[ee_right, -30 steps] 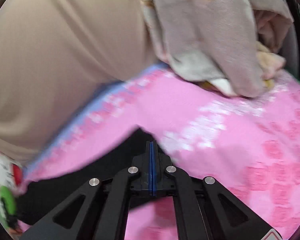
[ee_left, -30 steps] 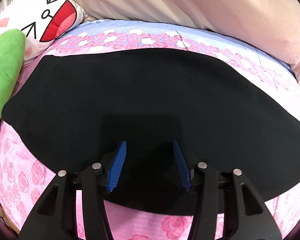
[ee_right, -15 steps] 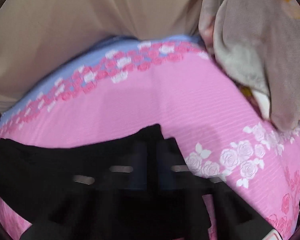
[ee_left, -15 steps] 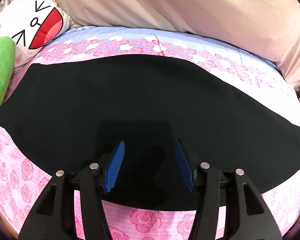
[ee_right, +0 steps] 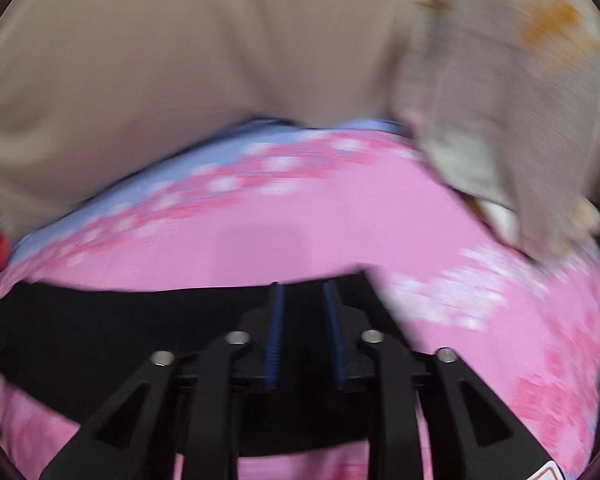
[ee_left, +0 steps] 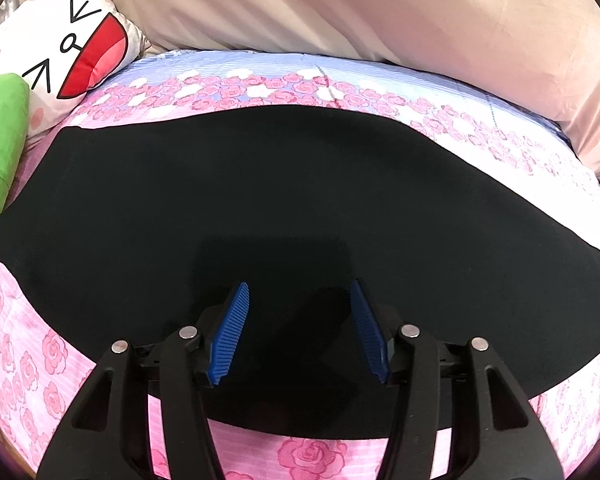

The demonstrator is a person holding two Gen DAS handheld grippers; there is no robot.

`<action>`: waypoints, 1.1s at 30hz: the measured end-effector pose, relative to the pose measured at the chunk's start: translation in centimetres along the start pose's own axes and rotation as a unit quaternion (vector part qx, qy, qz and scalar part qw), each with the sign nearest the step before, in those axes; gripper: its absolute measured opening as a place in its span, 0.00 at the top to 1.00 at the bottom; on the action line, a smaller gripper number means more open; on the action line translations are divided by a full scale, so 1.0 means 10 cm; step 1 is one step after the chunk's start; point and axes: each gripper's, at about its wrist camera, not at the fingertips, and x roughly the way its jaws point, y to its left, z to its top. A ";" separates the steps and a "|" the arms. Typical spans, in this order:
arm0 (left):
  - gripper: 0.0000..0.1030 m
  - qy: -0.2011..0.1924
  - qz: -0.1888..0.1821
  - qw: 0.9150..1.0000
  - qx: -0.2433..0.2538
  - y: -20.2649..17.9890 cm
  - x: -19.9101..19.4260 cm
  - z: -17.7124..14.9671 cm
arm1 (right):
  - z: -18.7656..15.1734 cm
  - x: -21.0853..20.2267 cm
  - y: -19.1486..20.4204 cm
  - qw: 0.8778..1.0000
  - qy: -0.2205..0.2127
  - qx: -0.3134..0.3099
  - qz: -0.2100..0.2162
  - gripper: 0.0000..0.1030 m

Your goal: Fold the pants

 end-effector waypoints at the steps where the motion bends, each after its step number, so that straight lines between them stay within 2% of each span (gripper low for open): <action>1: 0.50 -0.001 0.001 1.000 -0.002 0.02 -0.01 0.00 | 0.04 0.02 0.36 0.999 0.004 -0.036 0.036 0.46; 3: 0.48 -0.006 0.002 1.000 -0.009 0.08 -0.04 0.01 | 0.06 0.14 0.92 0.990 0.020 -0.094 0.099 0.46; 6: 0.40 -0.018 0.013 1.000 -0.012 0.16 -0.10 0.00 | 0.03 0.46 1.95 0.965 0.061 -0.176 0.187 0.46; 11: 0.39 -0.032 0.028 0.999 -0.012 0.39 -0.17 -0.01 | 0.01 1.06 3.15 0.929 0.120 -0.236 0.257 0.46; 15: 0.38 -0.040 0.029 0.999 -0.018 0.58 -0.16 -0.02 | 0.08 1.52 3.77 0.912 0.157 -0.244 0.291 0.46; 16: 0.37 -0.040 0.028 0.999 -0.019 0.60 -0.16 -0.02 | 0.06 1.65 3.97 0.904 0.175 -0.248 0.302 0.46; 17: 0.37 -0.040 0.025 0.999 -0.021 0.63 -0.14 -0.02 | 0.06 1.75 4.04 0.902 0.181 -0.248 0.303 0.46; 18: 0.37 -0.039 0.020 0.999 -0.022 0.66 -0.12 -0.01 | 0.03 1.84 4.17 0.896 0.195 -0.248 0.313 0.48; 20: 0.37 -0.040 0.018 0.999 -0.020 0.69 -0.08 0.01 | 0.00 1.97 4.32 0.887 0.205 -0.248 0.330 0.97; 21: 0.37 -0.042 0.021 0.999 -0.017 0.69 -0.07 0.02 | -0.01 1.99 4.40 0.884 0.206 -0.255 0.332 0.95; 23: 0.37 -0.046 0.029 0.998 -0.010 0.70 -0.03 0.05 | 0.07 1.87 4.55 0.892 0.163 -0.287 0.308 0.95; 25: 0.37 -0.046 0.025 0.999 -0.011 0.72 0.00 0.07 | 0.20 1.88 4.56 0.903 0.140 -0.274 0.301 0.95; 27: 0.37 -0.043 0.021 0.999 -0.013 0.73 0.03 0.08 | 0.22 2.02 4.60 0.906 0.147 -0.272 0.288 0.93; 28: 0.37 -0.041 0.020 0.999 -0.013 0.73 0.05 0.07 | 0.13 2.16 4.65 0.898 0.180 -0.290 0.276 0.92; 29: 0.37 -0.041 0.021 0.999 -0.013 0.73 0.05 0.06 | 0.09 2.18 4.66 0.896 0.188 -0.295 0.274 0.88; 30: 0.37 -0.041 0.020 0.999 -0.012 0.75 0.04 0.06 | 0.11 2.10 4.65 0.901 0.173 -0.292 0.272 0.77; 31: 0.37 -0.042 0.020 0.999 -0.012 0.77 0.03 0.06 | 0.16 1.97 4.61 0.904 0.161 -0.287 0.272 0.71; 33: 0.35 -0.046 0.025 0.998 -0.017 0.83 -0.02 0.04 | 0.24 1.67 4.54 0.909 0.118 -0.279 0.285 0.69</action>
